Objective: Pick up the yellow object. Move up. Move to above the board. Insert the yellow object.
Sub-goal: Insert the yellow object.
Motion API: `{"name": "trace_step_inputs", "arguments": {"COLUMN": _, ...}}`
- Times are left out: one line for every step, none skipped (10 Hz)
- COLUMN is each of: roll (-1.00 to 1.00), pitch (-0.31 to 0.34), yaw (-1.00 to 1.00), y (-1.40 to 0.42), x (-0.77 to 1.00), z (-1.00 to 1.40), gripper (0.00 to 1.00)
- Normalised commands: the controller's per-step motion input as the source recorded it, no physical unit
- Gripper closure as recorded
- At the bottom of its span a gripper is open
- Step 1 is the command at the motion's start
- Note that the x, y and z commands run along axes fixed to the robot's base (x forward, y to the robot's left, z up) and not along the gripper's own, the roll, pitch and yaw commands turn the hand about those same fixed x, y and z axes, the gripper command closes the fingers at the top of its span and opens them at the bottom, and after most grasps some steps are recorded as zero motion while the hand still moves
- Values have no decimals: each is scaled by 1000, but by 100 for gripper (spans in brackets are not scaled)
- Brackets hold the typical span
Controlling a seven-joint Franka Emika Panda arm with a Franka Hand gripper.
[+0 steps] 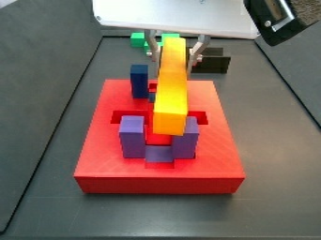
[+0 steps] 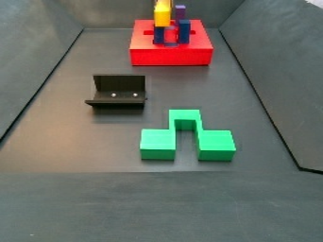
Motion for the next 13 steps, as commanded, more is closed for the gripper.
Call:
{"name": "trace_step_inputs", "arguments": {"roll": -109, "pitch": -113, "yaw": -37, "y": 0, "x": -331, "z": 134, "gripper": 100}}
{"name": "trace_step_inputs", "arguments": {"roll": -110, "pitch": -130, "yaw": -17, "y": 0, "x": -306, "z": 131, "gripper": 100}}
{"name": "trace_step_inputs", "arguments": {"roll": -129, "pitch": -140, "yaw": 0, "y": 0, "x": -357, "z": 171, "gripper": 100}}
{"name": "trace_step_inputs", "arguments": {"roll": -89, "pitch": -140, "yaw": 0, "y": 0, "x": -271, "z": 109, "gripper": 100}}
{"name": "trace_step_inputs", "arguments": {"roll": 7, "pitch": -7, "yaw": 63, "y": -37, "x": 0, "z": -51, "gripper": 100}}
{"name": "trace_step_inputs", "arguments": {"roll": 91, "pitch": 10, "yaw": 137, "y": -80, "x": 131, "z": -191, "gripper": 100}}
{"name": "trace_step_inputs", "arguments": {"roll": 107, "pitch": 43, "yaw": 126, "y": -111, "x": 200, "z": -171, "gripper": 100}}
{"name": "trace_step_inputs", "arguments": {"roll": 104, "pitch": 39, "yaw": 106, "y": -103, "x": 154, "z": -109, "gripper": 100}}
{"name": "trace_step_inputs", "arguments": {"roll": 123, "pitch": 33, "yaw": 106, "y": -83, "x": 134, "z": -123, "gripper": 100}}
{"name": "trace_step_inputs", "arguments": {"roll": 113, "pitch": 0, "yaw": 129, "y": 0, "x": 0, "z": -146, "gripper": 100}}
{"name": "trace_step_inputs", "arguments": {"roll": 43, "pitch": 0, "yaw": 140, "y": 0, "x": -17, "z": -114, "gripper": 100}}
{"name": "trace_step_inputs", "arguments": {"roll": 0, "pitch": 0, "yaw": 106, "y": 0, "x": -51, "z": -31, "gripper": 100}}
{"name": "trace_step_inputs", "arguments": {"roll": 0, "pitch": 0, "yaw": 109, "y": 0, "x": -40, "z": -11, "gripper": 100}}
